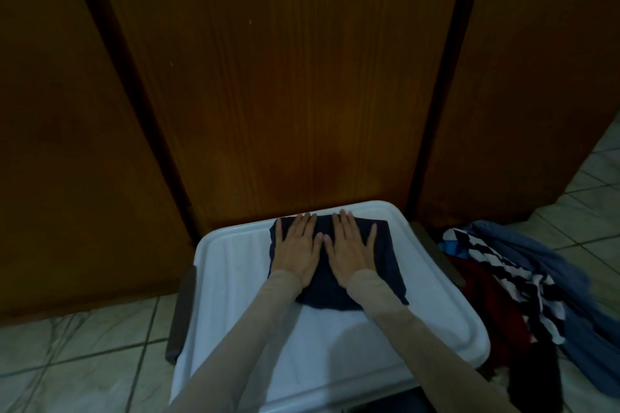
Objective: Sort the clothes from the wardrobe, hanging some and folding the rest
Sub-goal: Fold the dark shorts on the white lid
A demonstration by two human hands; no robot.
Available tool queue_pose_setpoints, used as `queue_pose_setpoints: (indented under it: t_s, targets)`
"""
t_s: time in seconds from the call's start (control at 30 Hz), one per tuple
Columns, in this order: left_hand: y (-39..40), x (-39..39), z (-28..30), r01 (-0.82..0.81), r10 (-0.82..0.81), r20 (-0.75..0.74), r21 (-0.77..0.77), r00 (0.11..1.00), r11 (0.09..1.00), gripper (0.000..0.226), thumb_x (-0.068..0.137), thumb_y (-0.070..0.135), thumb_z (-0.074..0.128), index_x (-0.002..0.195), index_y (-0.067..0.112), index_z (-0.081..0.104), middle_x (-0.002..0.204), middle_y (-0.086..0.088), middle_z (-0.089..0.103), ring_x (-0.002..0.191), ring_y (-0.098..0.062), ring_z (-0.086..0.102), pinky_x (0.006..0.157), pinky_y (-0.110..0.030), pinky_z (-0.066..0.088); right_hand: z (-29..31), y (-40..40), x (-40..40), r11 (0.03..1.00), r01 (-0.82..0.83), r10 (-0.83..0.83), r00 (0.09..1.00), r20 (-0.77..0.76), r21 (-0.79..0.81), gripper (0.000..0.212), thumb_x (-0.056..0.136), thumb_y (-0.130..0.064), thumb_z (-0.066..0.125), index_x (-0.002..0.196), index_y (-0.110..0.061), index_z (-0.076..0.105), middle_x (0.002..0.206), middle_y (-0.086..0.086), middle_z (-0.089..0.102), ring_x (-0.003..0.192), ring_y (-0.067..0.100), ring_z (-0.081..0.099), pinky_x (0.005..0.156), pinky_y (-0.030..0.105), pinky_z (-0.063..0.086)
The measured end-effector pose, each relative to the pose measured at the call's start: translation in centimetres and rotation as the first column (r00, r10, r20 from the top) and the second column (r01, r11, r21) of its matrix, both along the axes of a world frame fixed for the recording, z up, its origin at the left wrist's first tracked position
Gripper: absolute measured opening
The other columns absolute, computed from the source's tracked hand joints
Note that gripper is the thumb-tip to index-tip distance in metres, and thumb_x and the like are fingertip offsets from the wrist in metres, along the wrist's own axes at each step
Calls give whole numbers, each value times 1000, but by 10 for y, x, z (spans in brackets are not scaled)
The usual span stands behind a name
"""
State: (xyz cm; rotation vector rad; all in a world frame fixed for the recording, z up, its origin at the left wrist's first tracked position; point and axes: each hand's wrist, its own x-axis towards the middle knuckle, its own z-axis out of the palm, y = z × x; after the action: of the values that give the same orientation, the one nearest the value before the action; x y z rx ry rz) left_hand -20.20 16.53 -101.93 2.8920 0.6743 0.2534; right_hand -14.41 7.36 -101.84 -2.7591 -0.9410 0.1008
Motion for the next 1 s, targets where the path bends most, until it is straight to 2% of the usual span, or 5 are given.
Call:
queue_pose_setpoints:
  t_s: [0.17, 0.3, 0.5, 0.63, 1.0]
  targets:
    - [11, 3, -1, -9, 0, -51, -179, 999, 984, 50, 103, 39, 19, 150, 26, 11, 159, 1, 2, 146, -16, -5, 114, -36, -11, -1, -4, 7, 996, 58, -65, 992, -105, -70, 59, 98, -54, 12, 148, -32, -9, 157, 1, -16, 142, 29, -20, 107, 62, -12]
    - [9, 3, -5, -187, 173, -82, -222, 982, 957, 57, 98, 52, 22, 150, 32, 7, 158, -2, -9, 145, -25, -12, 115, -46, -5, -3, -6, 5, 986, 150, -158, 981, -115, -78, 68, 93, -64, 14, 148, -34, -11, 156, 7, -19, 141, 37, -20, 107, 64, -9]
    - [-9, -10, -3, -443, 449, -63, -327, 891, 834, 69, 92, 64, 28, 149, 33, 5, 149, -16, 15, 130, -34, 29, 104, -44, 36, -1, -27, -6, 910, 412, -412, 875, -254, -55, 83, 86, -74, 21, 148, -32, -14, 155, 19, -6, 141, 37, 9, 110, 51, 17]
    - [-19, -20, -3, -507, 509, -87, -328, 856, 797, 70, 93, 63, 24, 149, 32, -4, 139, -19, 33, 126, -33, 36, 100, -45, 36, 1, -45, -12, 900, 433, -433, 878, -205, -49, 79, 89, -69, 22, 149, -29, -10, 147, 17, 25, 132, 33, 27, 101, 43, 32]
    - [-30, -37, -5, -422, 435, -45, -351, 899, 836, 69, 94, 60, 24, 149, 32, -6, 139, -18, 32, 124, -33, 38, 101, -46, 35, -2, -53, -21, 898, 437, -414, 872, -261, 37, 72, 92, -63, 22, 149, -30, -8, 144, 19, 28, 127, 33, 35, 97, 43, 38]
